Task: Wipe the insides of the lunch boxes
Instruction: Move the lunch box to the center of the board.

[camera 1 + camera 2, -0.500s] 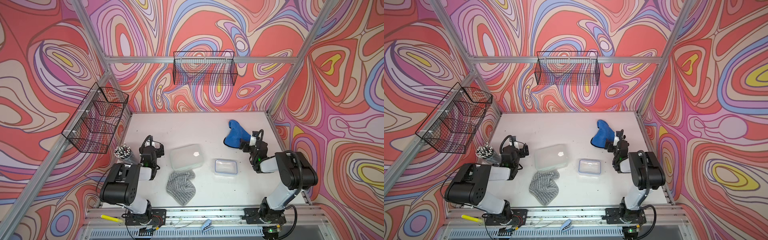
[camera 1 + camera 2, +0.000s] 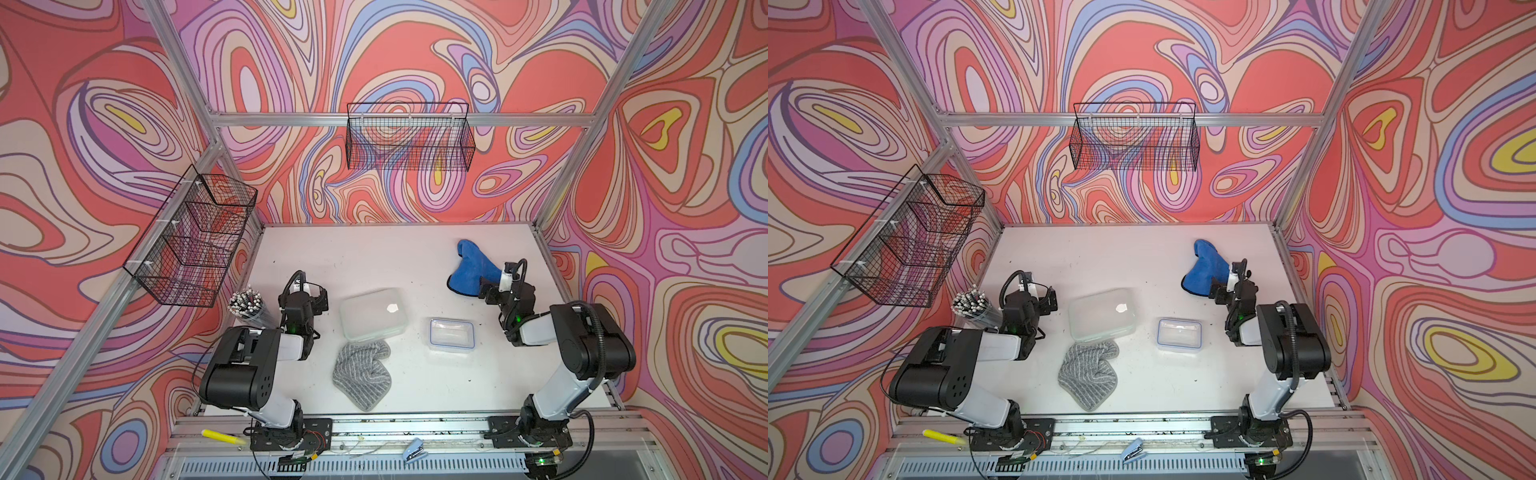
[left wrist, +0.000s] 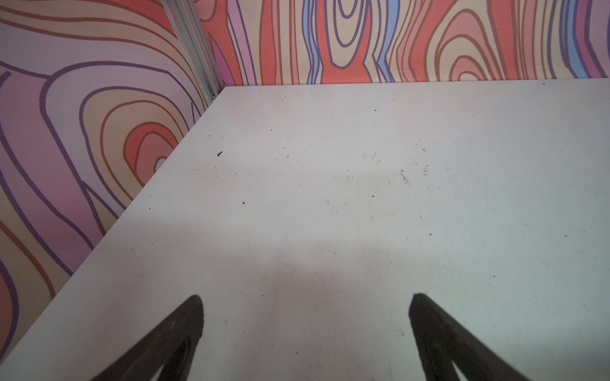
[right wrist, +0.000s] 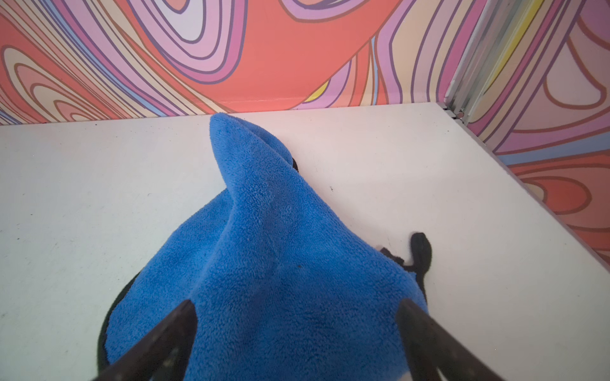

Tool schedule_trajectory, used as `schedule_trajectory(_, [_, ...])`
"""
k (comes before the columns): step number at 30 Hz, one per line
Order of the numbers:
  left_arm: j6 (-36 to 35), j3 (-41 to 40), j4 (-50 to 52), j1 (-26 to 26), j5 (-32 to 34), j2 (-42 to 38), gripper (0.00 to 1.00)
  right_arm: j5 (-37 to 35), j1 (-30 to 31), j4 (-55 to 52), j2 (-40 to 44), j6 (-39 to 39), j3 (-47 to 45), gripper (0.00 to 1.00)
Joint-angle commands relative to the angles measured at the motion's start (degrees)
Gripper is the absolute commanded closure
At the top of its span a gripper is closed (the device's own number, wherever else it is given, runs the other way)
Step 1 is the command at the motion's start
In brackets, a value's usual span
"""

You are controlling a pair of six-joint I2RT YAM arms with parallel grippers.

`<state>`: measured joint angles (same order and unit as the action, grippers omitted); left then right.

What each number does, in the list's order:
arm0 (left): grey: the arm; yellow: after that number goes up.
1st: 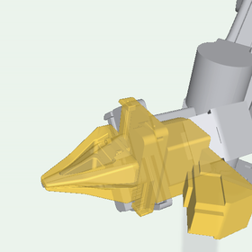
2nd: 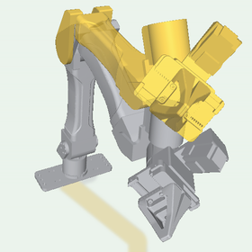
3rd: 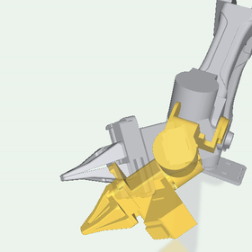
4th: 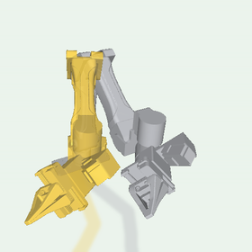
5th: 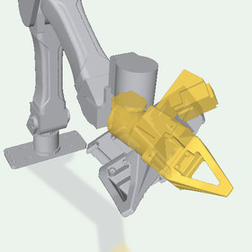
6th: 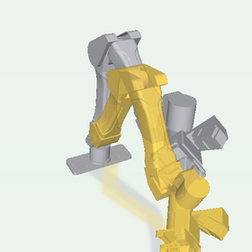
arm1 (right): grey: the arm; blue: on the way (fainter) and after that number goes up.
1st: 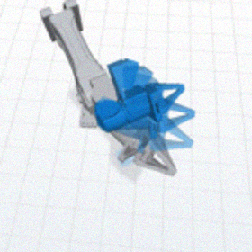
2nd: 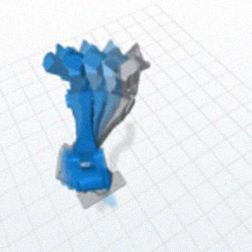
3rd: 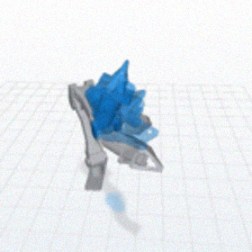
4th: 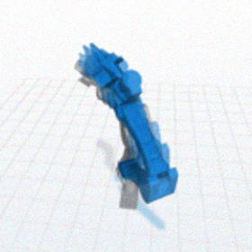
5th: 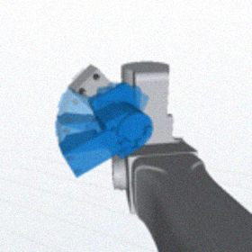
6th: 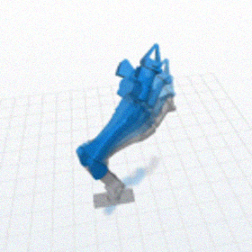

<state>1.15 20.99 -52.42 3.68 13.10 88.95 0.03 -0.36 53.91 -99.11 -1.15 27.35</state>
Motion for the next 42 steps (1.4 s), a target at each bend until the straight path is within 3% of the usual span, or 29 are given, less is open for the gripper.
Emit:
schedule_trajectory(1, [0.5,0.0,-0.7,-0.3,0.6,-0.2,0.00,0.2,-0.3,0.4,0.5,0.0,-0.4,0.02])
schedule_trajectory(35, [0.4,-0.1,-0.7,-0.3,0.8,-0.6,0.00,-0.1,-0.3,0.7,0.7,0.0,-0.5,0.04])
schedule_trajectory(38, [0.6,2.3,8.3,-0.3,1.7,-5.5,0.00,-4.0,-0.3,-1.9,3.8,-1.5,-0.5,0.04])
schedule_trajectory(42, [3.9,11.7,29.0,-0.4,4.6,-16.0,0.00,-7.9,-0.3,-19.6,13.3,-5.6,3.5,0.04])
